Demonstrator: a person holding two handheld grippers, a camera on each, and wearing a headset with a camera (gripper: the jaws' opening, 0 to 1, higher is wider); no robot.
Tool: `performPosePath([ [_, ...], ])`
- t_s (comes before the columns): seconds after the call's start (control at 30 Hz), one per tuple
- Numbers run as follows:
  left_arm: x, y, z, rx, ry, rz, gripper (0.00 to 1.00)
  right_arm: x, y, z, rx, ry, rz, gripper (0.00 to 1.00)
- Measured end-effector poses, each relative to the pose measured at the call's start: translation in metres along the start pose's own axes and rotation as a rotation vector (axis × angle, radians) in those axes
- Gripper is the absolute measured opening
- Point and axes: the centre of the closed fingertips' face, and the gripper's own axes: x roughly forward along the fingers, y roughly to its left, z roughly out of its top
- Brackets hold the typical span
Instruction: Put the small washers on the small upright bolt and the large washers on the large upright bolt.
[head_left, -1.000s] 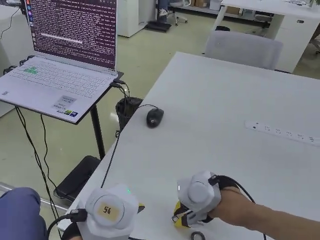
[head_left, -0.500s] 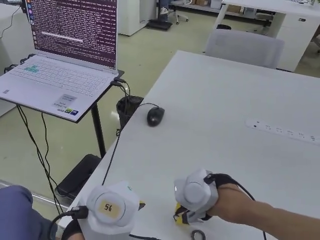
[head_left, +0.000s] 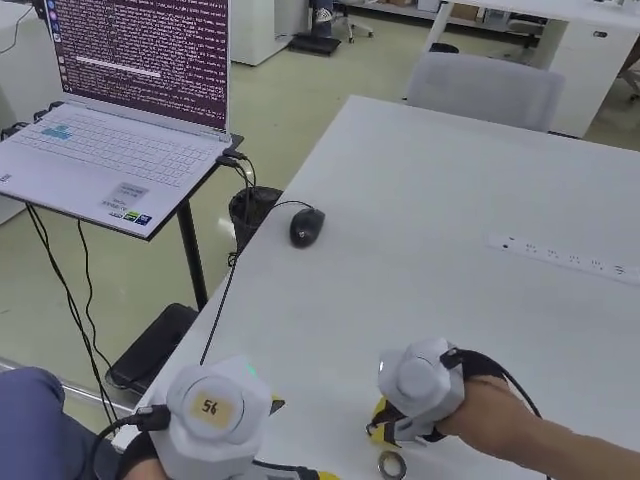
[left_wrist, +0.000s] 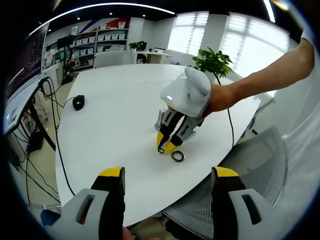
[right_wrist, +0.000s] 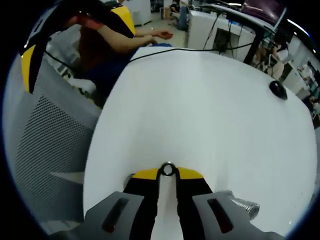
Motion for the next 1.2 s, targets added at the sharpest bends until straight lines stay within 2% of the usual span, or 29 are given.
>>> performPosePath([
  [0.13,0.002,-0.002,0.002,0.005,-0.001,-0.006,0.70,-0.009,0.000,-0.006,0.085,-0.035,-0.014,0.14],
  [0.27,0.003,-0.004,0.003,0.006,-0.001,-0.011,0.70,-0.014,-0.002,-0.015,0.134,-0.053,-0.034,0.14],
  [0.57,0.006,-0.007,0.005,0.011,0.001,-0.018,0.70,-0.040,-0.002,-0.038,0.299,-0.120,-0.115,0.14],
  [0.7,0.008,-0.009,0.007,0.017,0.001,-0.027,0.70,-0.057,-0.002,-0.064,0.398,-0.137,-0.171,0.14],
  [0.73,0.009,-0.010,0.007,0.017,0.002,-0.029,0.70,-0.063,-0.001,-0.076,0.421,-0.128,-0.185,0.14],
  [0.87,0.012,-0.013,0.009,0.030,0.006,-0.041,0.70,-0.085,-0.002,-0.106,0.499,-0.121,-0.243,0.14],
  [0.97,0.014,-0.014,0.011,0.038,0.008,-0.049,0.70,-0.103,-0.007,-0.124,0.528,-0.116,-0.289,0.14],
  [1.1,0.016,-0.017,0.014,0.045,0.008,-0.058,0.70,-0.126,-0.013,-0.141,0.568,-0.114,-0.343,0.14],
  [1.2,0.019,-0.020,0.016,0.053,0.009,-0.066,0.70,-0.138,-0.020,-0.148,0.580,-0.113,-0.376,0.14],
])
